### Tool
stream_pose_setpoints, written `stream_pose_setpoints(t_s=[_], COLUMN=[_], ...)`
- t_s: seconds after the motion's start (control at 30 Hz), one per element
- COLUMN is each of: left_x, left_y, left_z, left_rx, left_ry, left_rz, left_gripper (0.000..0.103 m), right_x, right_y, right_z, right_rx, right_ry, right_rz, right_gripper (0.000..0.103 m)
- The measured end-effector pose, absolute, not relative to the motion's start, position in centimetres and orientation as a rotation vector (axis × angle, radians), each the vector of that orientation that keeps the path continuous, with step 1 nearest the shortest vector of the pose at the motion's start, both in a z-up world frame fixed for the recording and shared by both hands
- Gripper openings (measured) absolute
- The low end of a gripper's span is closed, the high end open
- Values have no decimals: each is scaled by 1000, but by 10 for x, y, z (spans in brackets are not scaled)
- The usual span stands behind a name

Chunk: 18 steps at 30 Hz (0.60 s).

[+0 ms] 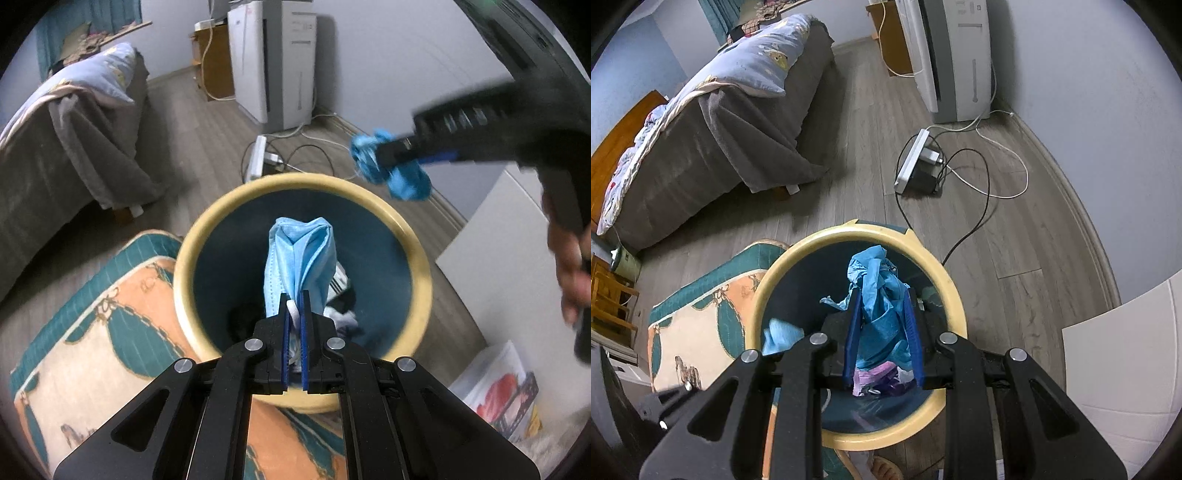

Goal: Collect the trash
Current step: 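Carry the mask and glove over the bin and open both tools to drop them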

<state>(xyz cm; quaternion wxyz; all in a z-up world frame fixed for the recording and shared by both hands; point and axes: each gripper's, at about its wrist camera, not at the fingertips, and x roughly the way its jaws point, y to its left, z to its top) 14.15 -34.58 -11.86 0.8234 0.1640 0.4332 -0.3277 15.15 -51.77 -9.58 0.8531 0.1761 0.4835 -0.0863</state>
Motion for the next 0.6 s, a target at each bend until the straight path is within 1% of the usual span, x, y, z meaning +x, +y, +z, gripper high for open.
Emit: stream_pose_setpoints(t_s=[0.33,0.37,0.43,0.47,0.5,0.53,0.57,0.6], left_x=[175,176,179,180,181,182,182,182], left_y=[-344,-344,-341,-340,-338,-337,-336,-333], left_z=[-110,-110,-112,-112,-113,-113,-113,-113], left_rx=[345,348,342,338,334,329,324,317], left_ry=[870,869,873,874,873,871,867,862], left_rz=[-659,-655,-651,-649,-643,-640,-640,-640], left_gripper=[6,7,14,20,29,35,45,52], right_x=[162,163,165,166,166,166,166,166], right_y=[-507,-507,-507,-508,-508,-509,-509,-509], right_z=[-95,-96,-98,-99,-100,-100,-99,-98], right_rx=[369,369,378,381,385,389,392,394], right_ry=[959,959,961,962,961,956,952,947], right_rz=[-162,-161,-158,-158,-163,-165,-167,-170], right_gripper=[23,24,25,27,31,40,45,46])
